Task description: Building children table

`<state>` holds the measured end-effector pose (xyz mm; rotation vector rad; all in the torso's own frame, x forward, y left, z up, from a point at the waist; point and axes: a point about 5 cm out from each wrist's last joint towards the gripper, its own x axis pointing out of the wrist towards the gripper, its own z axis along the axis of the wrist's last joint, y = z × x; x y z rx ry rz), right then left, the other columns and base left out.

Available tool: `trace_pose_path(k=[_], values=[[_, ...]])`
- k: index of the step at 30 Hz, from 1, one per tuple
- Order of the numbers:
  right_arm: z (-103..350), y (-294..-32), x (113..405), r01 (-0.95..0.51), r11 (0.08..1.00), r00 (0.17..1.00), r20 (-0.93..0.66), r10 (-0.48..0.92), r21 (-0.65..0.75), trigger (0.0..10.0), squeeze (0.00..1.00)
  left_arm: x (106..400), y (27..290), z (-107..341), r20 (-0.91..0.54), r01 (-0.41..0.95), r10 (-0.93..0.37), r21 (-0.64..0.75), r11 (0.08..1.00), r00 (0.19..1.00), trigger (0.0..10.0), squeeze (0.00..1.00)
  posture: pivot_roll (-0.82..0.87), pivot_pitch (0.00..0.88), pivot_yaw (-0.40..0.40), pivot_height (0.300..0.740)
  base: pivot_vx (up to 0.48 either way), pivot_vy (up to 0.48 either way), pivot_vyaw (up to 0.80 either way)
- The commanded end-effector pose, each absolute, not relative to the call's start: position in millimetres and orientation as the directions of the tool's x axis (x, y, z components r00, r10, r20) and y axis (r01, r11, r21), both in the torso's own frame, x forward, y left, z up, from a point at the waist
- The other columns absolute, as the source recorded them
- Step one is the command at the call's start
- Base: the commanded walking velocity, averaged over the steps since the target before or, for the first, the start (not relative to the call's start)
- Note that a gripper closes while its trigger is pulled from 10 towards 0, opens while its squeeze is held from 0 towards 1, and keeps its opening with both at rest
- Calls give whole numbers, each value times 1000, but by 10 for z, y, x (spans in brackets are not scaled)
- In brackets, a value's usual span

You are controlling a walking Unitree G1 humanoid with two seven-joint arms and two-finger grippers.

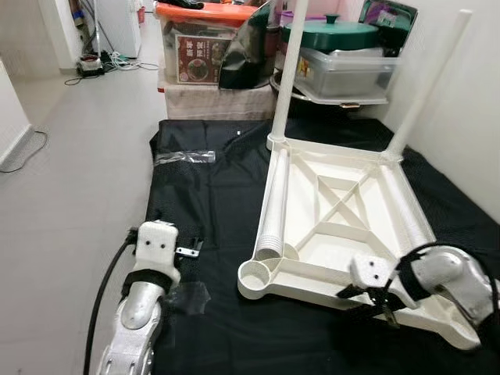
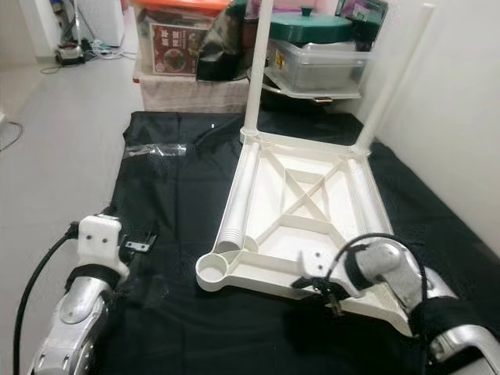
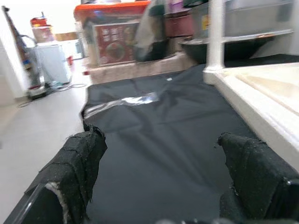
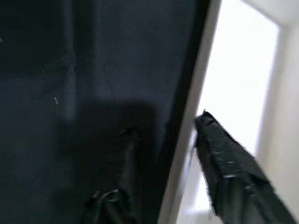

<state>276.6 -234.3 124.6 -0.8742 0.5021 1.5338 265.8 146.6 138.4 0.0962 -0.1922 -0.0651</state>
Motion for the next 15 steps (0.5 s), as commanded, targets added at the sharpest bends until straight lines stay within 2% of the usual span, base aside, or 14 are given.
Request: trace_pose_path(k=[1, 4, 5, 8, 11, 12, 13, 14, 15], values=[[1465, -2271, 2795, -971, -173, -9, -703, 711, -162, 10000, 1000, 2654, 1483, 1336, 168, 57, -74, 107, 993, 983, 10000, 0, -33, 0, -69, 740, 0, 0, 0], [1800, -2187, 2860, -966, -163, -8, -606, 795, -201, 10000, 1000, 2645, 1491, 1337, 168, 60, -78, 105, 993, 983, 10000, 0, -29, 0, -70, 740, 0, -409, 0], [1971, -2170, 2855, -963, -174, -31, -559, 829, -204, 10000, 0, 2637, 1494, 1339, 169, 62, -79, 104, 993, 982, 10000, 0, -25, 0, -70, 740, 0, -428, 0], [2229, -2121, 2896, -969, -139, -35, -445, 895, -202, 10000, 0, 2628, 1498, 1349, 175, 66, -83, 98, 993, 981, 10000, 0, -24, 0, -69, 740, 0, -480, 0], [2383, -2036, 2975, -972, -83, -11, -313, 950, -219, 10000, 0, 2626, 1496, 1355, 178, 70, -88, 104, 992, 980, 10000, 0, -22, 0, -70, 740, 0, 0, 0], [2441, -1941, 3073, -969, 4, 57, -207, 977, -246, 10000, 0, 2630, 1491, 1358, 178, 72, -90, 108, 992, 980, 10000, 0, -16, 0, -72, 740, 0, 0, 0], [2441, -1941, 3073, -969, 4, 57, -207, 977, -246, 10000, 0, 2630, 1491, 1358, 178, 72, -90, 108, 992, 980, 10000, 0, -16, 0, -72, 740, 0, 0, 0], [2487, -1813, 3189, -962, 119, 138, -63, 988, -246, 10000, 0, 2635, 1483, 1367, 183, 73, -91, 105, 992, 979, 10000, 0, -10, 0, -73, 740, 0, -480, 0], [2510, -1728, 3261, -955, 192, 191, 28, 981, -228, 10000, 0, 2638, 1479, 1373, 186, 74, -92, 101, 992, 978, 10000, 0, -8, 0, -73, 740, 0, -480, 0]])
